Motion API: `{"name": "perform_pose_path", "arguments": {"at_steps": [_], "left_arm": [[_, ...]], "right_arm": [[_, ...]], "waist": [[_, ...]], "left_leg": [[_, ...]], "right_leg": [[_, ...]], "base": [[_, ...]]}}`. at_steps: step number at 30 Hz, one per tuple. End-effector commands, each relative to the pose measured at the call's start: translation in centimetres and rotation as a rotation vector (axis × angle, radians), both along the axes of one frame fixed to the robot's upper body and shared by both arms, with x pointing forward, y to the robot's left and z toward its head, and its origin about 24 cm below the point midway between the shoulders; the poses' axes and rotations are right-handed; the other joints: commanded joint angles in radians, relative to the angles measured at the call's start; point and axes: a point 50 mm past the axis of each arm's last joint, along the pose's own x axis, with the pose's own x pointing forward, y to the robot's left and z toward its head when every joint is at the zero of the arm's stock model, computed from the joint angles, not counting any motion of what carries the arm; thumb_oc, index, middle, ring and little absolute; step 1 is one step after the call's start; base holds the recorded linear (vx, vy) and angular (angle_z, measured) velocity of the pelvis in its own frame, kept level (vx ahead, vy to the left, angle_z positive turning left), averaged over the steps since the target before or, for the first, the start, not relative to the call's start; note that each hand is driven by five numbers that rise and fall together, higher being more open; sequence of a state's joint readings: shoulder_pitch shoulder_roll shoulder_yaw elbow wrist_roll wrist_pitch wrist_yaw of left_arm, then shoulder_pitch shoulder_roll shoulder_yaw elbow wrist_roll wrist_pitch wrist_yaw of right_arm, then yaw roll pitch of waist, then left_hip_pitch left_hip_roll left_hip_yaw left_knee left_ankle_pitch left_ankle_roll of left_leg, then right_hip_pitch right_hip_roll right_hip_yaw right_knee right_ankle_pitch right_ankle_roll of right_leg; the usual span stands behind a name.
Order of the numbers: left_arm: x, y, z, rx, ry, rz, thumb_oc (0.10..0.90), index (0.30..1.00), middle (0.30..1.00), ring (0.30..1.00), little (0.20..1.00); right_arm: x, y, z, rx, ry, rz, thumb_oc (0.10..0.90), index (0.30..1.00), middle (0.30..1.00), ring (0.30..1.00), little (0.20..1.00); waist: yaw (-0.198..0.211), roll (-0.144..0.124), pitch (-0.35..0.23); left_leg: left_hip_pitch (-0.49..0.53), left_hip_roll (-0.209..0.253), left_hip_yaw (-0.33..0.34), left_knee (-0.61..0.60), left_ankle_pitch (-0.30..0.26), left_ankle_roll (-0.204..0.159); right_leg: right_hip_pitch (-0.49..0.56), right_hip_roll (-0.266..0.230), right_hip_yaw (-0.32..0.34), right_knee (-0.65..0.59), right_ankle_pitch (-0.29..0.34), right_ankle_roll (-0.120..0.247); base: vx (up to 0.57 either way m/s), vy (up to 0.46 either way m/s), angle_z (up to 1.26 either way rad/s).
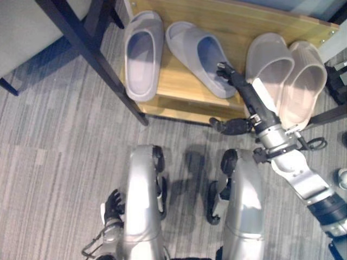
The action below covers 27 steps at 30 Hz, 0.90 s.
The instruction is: Arrange the slippers neatly on the shoe rack.
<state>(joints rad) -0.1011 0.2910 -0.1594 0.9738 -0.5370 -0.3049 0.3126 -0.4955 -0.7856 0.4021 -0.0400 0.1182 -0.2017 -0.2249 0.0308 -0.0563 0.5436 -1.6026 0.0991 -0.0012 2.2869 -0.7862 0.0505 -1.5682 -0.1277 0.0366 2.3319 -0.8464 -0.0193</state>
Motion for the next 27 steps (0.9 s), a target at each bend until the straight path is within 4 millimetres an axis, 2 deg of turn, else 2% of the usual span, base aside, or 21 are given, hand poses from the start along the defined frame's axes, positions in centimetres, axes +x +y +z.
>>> {"name": "perform_pose_path", "arguments": {"at_steps": [1, 3, 5, 7, 13, 14, 16, 21, 27], "left_arm": [[-1.6, 0.0, -0.9, 0.005, 0.047, 0.009, 0.800, 0.900, 0.900, 0.900, 0.900], [-1.7, 0.0, -1.1, -0.007, 0.061, -0.007, 0.800, 0.900, 0.900, 0.900, 0.900], [-1.7, 0.0, -1.4, -0.018, 0.080, 0.000, 0.800, 0.900, 0.900, 0.900, 0.900], [-1.7, 0.0, -1.4, -0.011, 0.082, 0.001, 0.800, 0.900, 0.900, 0.900, 0.900], [-1.7, 0.1, -1.3, -0.005, 0.082, -0.001, 0.800, 0.900, 0.900, 0.900, 0.900], [0.3, -0.5, -0.2, -0.008, 0.009, 0.003, 0.800, 0.900, 0.900, 0.900, 0.900], [0.9, -0.5, 0.4, 0.004, -0.025, -0.037, 0.800, 0.900, 0.900, 0.900, 0.900], [0.2, -0.8, -0.3, -0.002, 0.014, -0.044, 0.800, 0.900, 0.900, 0.900, 0.900], [-0.9, -0.2, -1.2, 0.013, 0.091, -0.023, 0.800, 0.900, 0.900, 0.900, 0.900]], "right_arm": [[-2.0, 2.5, 6.2, 0.020, -0.281, 0.164, 0.800, 0.900, 0.900, 0.900, 0.900], [-2.1, 4.0, 5.7, 0.050, -0.176, 0.302, 0.800, 0.900, 0.900, 0.900, 0.900], [-3.5, 5.9, 5.4, 0.100, -0.105, 0.486, 0.800, 0.900, 0.900, 0.900, 0.900], [-3.9, 6.6, 5.3, 0.121, -0.086, 0.538, 0.800, 0.900, 0.900, 0.900, 0.900], [-3.8, 7.3, 4.9, 0.131, -0.052, 0.562, 0.800, 0.900, 0.900, 0.900, 0.900], [-4.2, 7.9, 4.4, 0.131, -0.026, 0.593, 0.800, 0.900, 0.900, 0.900, 0.900], [-3.5, 7.8, 3.9, 0.138, 0.005, 0.570, 0.800, 0.900, 0.900, 0.900, 0.900], [-2.7, 8.2, 4.4, 0.152, -0.014, 0.552, 0.800, 0.900, 0.900, 0.900, 0.900], [-1.3, 9.3, 5.2, 0.150, -0.051, 0.523, 0.800, 0.900, 0.900, 0.900, 0.900]], "waist": [[0.046, -0.017, -0.024], [0.047, -0.014, -0.024], [0.045, -0.013, -0.024], [0.046, -0.011, -0.024], [0.047, -0.008, -0.024], [0.042, -0.010, -0.024], [0.042, -0.001, -0.024], [0.047, 0.006, -0.024], [0.056, 0.015, -0.024]], "left_leg": [[0.033, -0.053, -0.123, -0.047, -0.022, 0.004], [0.033, -0.055, -0.122, -0.050, -0.017, 0.000], [0.033, -0.055, -0.125, -0.051, -0.015, -0.001], [0.033, -0.053, -0.121, -0.054, -0.015, -0.001], [0.033, -0.054, -0.120, -0.056, -0.013, -0.001], [0.033, -0.052, -0.121, -0.055, -0.015, 0.000], [0.033, -0.052, -0.122, -0.051, -0.016, 0.001], [0.033, -0.052, -0.123, -0.050, -0.015, 0.001], [0.033, -0.054, -0.121, -0.047, -0.015, 0.001]], "right_leg": [[0.006, -0.020, 0.139, -0.007, 0.069, -0.069], [0.002, -0.018, 0.141, -0.002, 0.070, -0.071], [0.001, -0.014, 0.145, -0.001, 0.070, -0.072], [0.001, -0.015, 0.145, -0.002, 0.072, -0.072], [0.001, -0.015, 0.148, -0.002, 0.073, -0.073], [0.002, -0.014, 0.148, -0.003, 0.077, -0.071], [0.002, -0.014, 0.144, 0.000, 0.077, -0.070], [0.006, -0.015, 0.141, 0.002, 0.077, -0.070], [0.013, -0.014, 0.137, 0.004, 0.076, -0.070]], "base": [[0.00, 0.000, 0.00], [0.00, 0.000, 0.00], [0.00, 0.000, 0.00], [0.00, 0.000, 0.00], [0.00, 0.000, 0.00], [0.00, 0.000, 0.00], [0.00, 0.016, -0.01], [0.00, 0.000, 0.00], [0.00, 0.000, 0.00]]}}
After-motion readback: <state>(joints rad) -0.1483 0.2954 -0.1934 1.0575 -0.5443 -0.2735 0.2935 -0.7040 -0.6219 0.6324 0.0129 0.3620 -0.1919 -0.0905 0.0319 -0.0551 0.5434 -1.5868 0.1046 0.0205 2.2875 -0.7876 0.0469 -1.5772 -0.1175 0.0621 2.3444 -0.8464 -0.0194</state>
